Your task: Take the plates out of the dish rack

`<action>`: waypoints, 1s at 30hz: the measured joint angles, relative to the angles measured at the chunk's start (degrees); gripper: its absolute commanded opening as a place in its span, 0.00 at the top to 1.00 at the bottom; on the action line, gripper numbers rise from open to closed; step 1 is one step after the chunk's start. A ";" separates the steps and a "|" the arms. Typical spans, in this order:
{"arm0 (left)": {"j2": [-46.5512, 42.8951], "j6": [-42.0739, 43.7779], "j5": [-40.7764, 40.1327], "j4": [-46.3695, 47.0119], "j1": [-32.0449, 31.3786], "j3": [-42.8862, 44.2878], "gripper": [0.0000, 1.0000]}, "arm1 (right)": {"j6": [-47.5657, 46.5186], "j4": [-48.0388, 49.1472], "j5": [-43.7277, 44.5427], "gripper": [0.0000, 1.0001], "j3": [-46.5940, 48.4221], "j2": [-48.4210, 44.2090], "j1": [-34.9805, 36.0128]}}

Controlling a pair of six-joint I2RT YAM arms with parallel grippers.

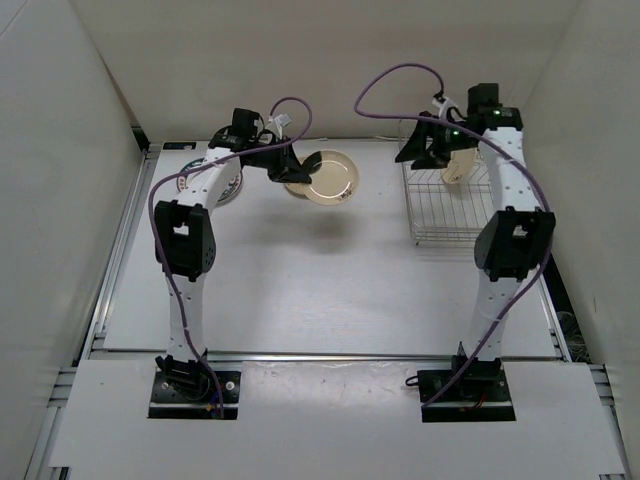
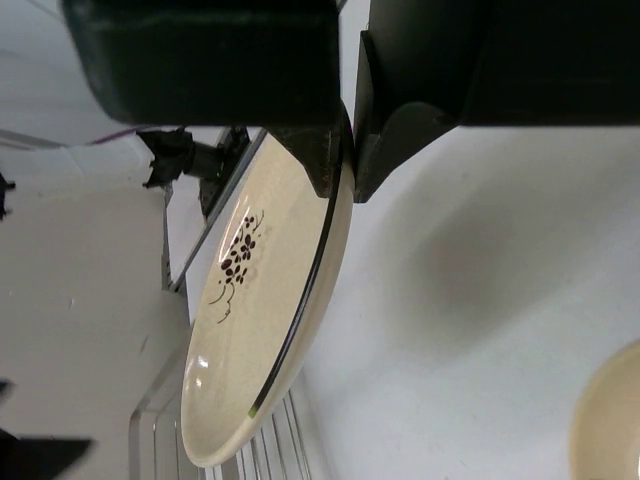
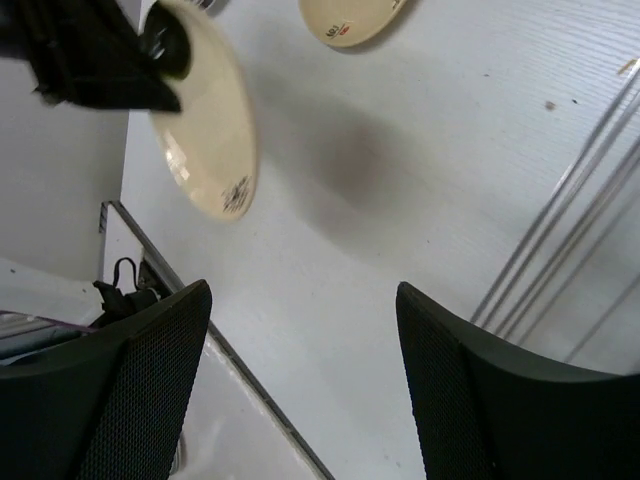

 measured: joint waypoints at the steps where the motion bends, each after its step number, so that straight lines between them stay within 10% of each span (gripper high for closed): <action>1: 1.44 -0.83 0.02 0.57 0.15 1.33 0.90 | -0.55 -0.33 0.48 0.22 -0.94 -2.10 -0.72; 14: 20.76 -6.60 -1.79 8.24 8.09 19.45 0.90 | -6.64 -3.82 3.69 0.21 -11.67 -17.42 -4.83; 30: 29.99 -16.65 -4.11 16.37 8.79 20.52 0.87 | -9.57 -7.15 8.00 0.21 -17.46 -19.10 -4.83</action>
